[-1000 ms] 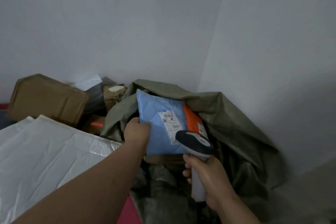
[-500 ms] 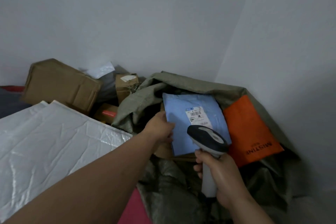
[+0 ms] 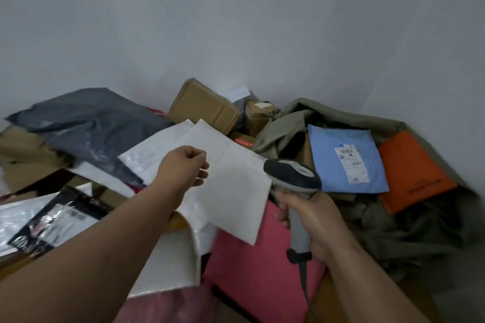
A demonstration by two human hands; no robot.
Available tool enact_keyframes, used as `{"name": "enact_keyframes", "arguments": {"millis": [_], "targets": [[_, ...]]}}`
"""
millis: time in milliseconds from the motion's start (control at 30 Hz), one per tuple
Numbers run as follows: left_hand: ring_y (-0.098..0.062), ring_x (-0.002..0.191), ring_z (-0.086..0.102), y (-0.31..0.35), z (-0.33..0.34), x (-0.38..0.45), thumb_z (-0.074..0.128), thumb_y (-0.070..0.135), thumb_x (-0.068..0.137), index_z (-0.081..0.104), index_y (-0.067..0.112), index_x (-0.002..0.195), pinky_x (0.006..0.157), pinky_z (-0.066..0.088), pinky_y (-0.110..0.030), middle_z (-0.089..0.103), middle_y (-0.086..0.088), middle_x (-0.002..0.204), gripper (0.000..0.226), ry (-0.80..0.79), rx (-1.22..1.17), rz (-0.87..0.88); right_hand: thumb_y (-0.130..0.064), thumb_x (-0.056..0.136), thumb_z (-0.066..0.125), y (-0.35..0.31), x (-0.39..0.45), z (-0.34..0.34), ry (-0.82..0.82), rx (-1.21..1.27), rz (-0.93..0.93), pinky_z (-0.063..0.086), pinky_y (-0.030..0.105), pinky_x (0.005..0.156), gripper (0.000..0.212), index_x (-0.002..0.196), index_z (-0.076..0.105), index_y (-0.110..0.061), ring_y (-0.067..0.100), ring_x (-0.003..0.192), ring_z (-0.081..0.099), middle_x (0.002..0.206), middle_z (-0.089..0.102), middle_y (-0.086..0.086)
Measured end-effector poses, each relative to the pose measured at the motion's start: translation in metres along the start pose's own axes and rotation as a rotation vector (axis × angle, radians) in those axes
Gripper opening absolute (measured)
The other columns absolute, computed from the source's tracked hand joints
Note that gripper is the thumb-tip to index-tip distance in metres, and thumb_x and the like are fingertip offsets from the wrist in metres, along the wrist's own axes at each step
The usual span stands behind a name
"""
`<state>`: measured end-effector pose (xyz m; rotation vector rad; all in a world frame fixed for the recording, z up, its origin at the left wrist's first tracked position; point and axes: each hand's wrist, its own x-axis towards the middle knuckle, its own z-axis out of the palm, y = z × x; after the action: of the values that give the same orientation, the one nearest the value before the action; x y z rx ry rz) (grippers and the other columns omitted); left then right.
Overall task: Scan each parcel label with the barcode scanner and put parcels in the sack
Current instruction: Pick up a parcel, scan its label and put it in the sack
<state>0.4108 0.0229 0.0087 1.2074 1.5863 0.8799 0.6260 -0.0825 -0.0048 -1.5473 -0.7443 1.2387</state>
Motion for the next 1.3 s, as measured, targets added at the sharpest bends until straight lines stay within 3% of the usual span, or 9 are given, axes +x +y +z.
{"name": "enact_keyframes", "arguments": {"millis": [200, 433, 633, 733, 833, 967, 1033, 1100, 1300], "targets": [[-0.017, 0.075, 0.068, -0.038, -0.091, -0.031, 0.060, 0.024, 0.095, 0.066, 0.022, 0.109, 0.066, 0.052, -0.026, 0.070, 0.003, 0.092, 0.016, 0.052, 0.412, 0.194, -0.011, 0.085, 0.074, 0.013, -0.051, 0.071, -0.029, 0.013, -0.016, 0.050, 0.033, 0.060, 0.007, 0.085, 0.071, -0.005, 0.020, 0.062, 0.068, 0.066, 0.068, 0.004], [-0.018, 0.122, 0.052, -0.054, -0.099, -0.030, 0.063, 0.032, 0.092, 0.056, 0.027, 0.136, 0.101, 0.046, -0.033, 0.054, 0.002, 0.136, 0.045, -0.071, 0.794, 0.430, -0.012, 0.085, 0.075, 0.015, -0.056, 0.088, 0.039, 0.036, -0.010, 0.050, 0.035, 0.061, 0.013, 0.091, 0.070, -0.002, 0.019, 0.060, 0.067, 0.070, 0.067, 0.008], [-0.022, 0.152, 0.011, -0.058, -0.056, -0.009, 0.062, 0.033, 0.094, 0.020, 0.031, 0.157, 0.124, 0.008, -0.044, 0.015, 0.000, 0.165, 0.076, -0.257, 1.184, 0.572, -0.010, 0.085, 0.074, 0.016, -0.030, 0.086, 0.036, 0.068, 0.041, 0.051, 0.032, 0.059, 0.010, 0.090, 0.070, -0.003, 0.018, 0.061, 0.065, 0.071, 0.066, 0.008], [-0.023, 0.153, -0.009, -0.066, -0.037, 0.004, 0.063, 0.028, 0.092, 0.005, 0.033, 0.158, 0.121, -0.011, -0.049, -0.003, 0.001, 0.167, 0.088, -0.343, 1.330, 0.552, -0.011, 0.085, 0.075, 0.016, -0.015, 0.084, 0.014, 0.062, 0.064, 0.052, 0.032, 0.060, 0.010, 0.091, 0.071, -0.003, 0.018, 0.062, 0.066, 0.072, 0.067, 0.008], [-0.023, 0.153, -0.013, -0.074, -0.026, 0.014, 0.059, 0.032, 0.095, 0.003, 0.035, 0.158, 0.119, -0.016, -0.056, -0.006, 0.001, 0.167, 0.084, -0.392, 1.445, 0.535, -0.010, 0.085, 0.074, 0.016, -0.001, 0.080, -0.007, 0.054, 0.085, 0.052, 0.031, 0.059, 0.010, 0.091, 0.071, -0.002, 0.017, 0.061, 0.065, 0.072, 0.066, 0.008], [-0.019, 0.152, 0.016, -0.073, -0.025, 0.017, 0.057, 0.027, 0.097, 0.027, 0.039, 0.153, 0.120, -0.012, -0.056, 0.029, 0.007, 0.160, 0.064, -0.313, 1.427, 0.638, -0.010, 0.086, 0.074, 0.013, 0.014, 0.074, -0.017, 0.041, 0.102, 0.051, 0.031, 0.059, 0.008, 0.088, 0.070, -0.003, 0.017, 0.061, 0.064, 0.072, 0.064, 0.008], [-0.017, 0.144, 0.033, -0.067, -0.029, 0.019, 0.057, 0.022, 0.096, 0.037, 0.038, 0.150, 0.123, 0.004, -0.050, 0.044, 0.009, 0.151, 0.060, -0.285, 1.393, 0.664, -0.010, 0.085, 0.074, 0.010, 0.019, 0.073, -0.014, 0.047, 0.093, 0.052, 0.031, 0.059, 0.008, 0.088, 0.071, -0.003, 0.017, 0.061, 0.065, 0.070, 0.065, 0.007], [-0.016, 0.131, 0.048, -0.058, -0.036, 0.023, 0.054, 0.019, 0.097, 0.043, 0.037, 0.147, 0.116, 0.029, -0.038, 0.054, 0.008, 0.142, 0.054, -0.232, 1.344, 0.649, -0.011, 0.084, 0.075, 0.005, 0.021, 0.073, 0.006, 0.051, 0.071, 0.053, 0.031, 0.060, 0.010, 0.089, 0.071, -0.004, 0.017, 0.062, 0.066, 0.068, 0.067, 0.006], [-0.022, 0.109, 0.062, -0.022, -0.081, 0.016, 0.040, 0.012, 0.102, 0.056, 0.033, 0.134, 0.090, 0.052, -0.034, 0.065, 0.000, 0.124, 0.042, 0.101, 0.903, 0.378, -0.014, 0.084, 0.075, -0.019, 0.013, 0.068, 0.136, 0.116, -0.088, 0.049, 0.033, 0.062, 0.010, 0.082, 0.071, -0.005, 0.021, 0.062, 0.062, 0.059, 0.067, 0.005]]}}
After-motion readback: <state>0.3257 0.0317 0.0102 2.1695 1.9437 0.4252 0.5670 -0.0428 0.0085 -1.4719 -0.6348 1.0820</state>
